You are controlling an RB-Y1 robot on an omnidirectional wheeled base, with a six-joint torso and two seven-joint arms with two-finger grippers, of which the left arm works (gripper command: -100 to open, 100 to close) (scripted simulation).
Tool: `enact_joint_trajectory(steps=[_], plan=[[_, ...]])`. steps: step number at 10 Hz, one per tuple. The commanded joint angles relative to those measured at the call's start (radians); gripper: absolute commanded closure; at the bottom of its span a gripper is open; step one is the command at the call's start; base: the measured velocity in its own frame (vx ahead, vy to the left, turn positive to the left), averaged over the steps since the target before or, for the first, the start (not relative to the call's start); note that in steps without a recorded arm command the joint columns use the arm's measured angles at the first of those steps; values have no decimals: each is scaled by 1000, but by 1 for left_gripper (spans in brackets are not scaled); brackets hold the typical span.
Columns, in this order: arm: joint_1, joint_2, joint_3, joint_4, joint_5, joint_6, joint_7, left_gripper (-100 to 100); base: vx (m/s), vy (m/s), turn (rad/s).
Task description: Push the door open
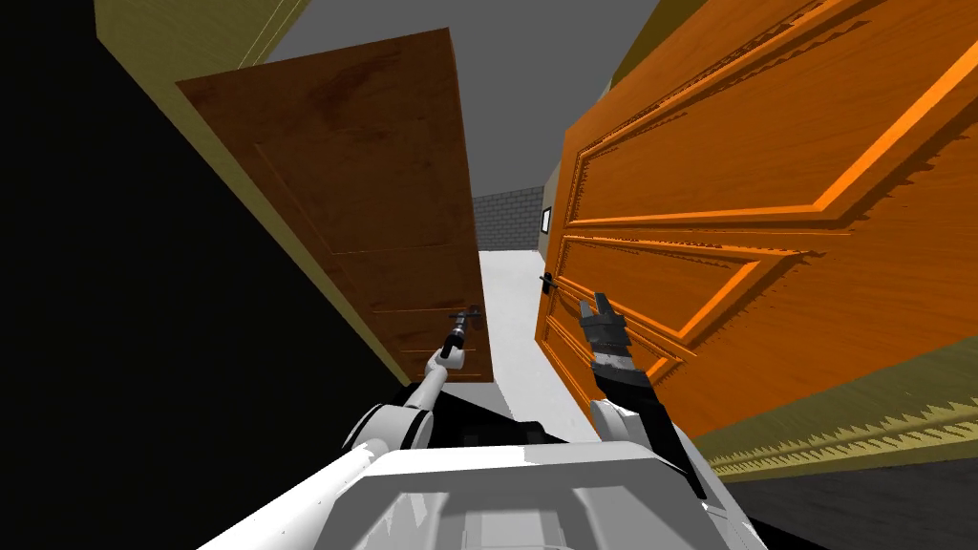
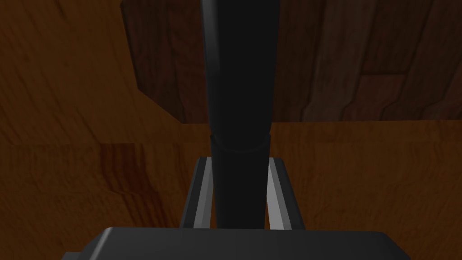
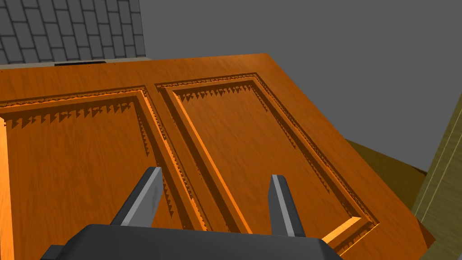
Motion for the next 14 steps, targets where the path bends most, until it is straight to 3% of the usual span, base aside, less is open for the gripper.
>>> enact_joint_trajectory(steps=[1,3,4,5,7,8,14], plan=[[8,14,27,-23,6,5,-12,100,127,-145,99],[8,14,27,5,6,5,-12,100,94,-38,2],[8,14,27,-23,6,5,-12,100,14,12,-8],[9,22,50,-22,13,5,-20,100,71,-71,53],[10,24,58,-22,15,5,-22,100,123,-129,82],[11,31,80,-20,22,5,-30,100,132,-138,77],[13,46,137,-17,39,5,-49,100,145,-122,69]])
